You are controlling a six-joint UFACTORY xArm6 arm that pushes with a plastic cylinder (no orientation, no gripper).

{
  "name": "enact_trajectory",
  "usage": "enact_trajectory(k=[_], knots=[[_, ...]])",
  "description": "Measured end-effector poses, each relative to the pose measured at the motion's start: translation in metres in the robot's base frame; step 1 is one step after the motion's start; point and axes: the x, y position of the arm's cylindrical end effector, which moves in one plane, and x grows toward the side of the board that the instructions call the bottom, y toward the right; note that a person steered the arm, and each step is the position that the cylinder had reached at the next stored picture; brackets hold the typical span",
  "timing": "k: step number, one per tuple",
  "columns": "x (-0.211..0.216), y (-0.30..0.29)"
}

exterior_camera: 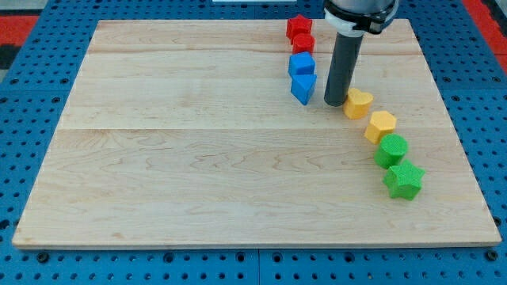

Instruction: Point your arm towards the blue triangle

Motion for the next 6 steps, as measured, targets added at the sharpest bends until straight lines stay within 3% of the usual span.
enact_trajectory(k=[3, 5, 6], knots=[[0.000, 0.011], [0.035, -0.011], [0.020, -0.047]])
